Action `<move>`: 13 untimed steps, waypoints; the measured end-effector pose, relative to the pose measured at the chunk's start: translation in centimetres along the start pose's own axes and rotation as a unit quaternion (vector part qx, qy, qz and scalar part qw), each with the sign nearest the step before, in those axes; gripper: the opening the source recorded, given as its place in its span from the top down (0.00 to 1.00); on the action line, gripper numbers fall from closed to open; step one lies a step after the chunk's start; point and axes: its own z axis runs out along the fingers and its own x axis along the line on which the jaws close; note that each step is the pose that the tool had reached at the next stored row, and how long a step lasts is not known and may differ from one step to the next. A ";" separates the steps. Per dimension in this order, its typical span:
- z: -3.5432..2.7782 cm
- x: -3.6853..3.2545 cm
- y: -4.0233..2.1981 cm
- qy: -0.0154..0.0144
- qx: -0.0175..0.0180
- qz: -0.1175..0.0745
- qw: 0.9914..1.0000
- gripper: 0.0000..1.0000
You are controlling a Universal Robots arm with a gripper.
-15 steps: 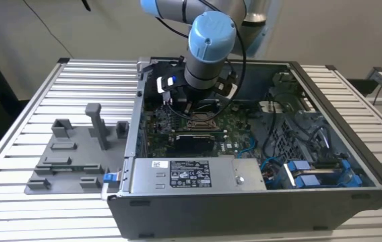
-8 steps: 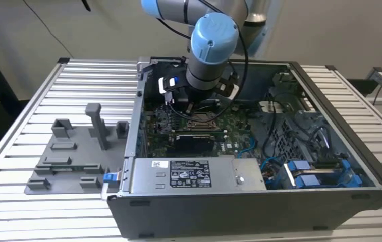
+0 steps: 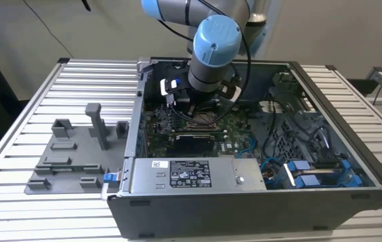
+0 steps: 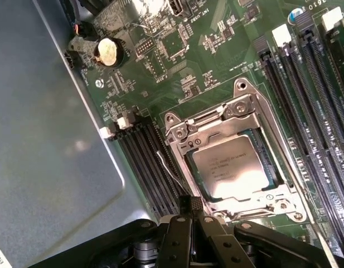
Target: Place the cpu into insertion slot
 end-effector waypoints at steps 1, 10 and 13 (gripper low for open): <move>-0.01 0.05 0.11 0.001 0.000 0.000 1.000 0.89; 0.00 0.37 0.96 0.007 0.003 0.000 1.000 0.89; -0.03 0.43 1.19 0.008 0.004 0.000 1.000 0.89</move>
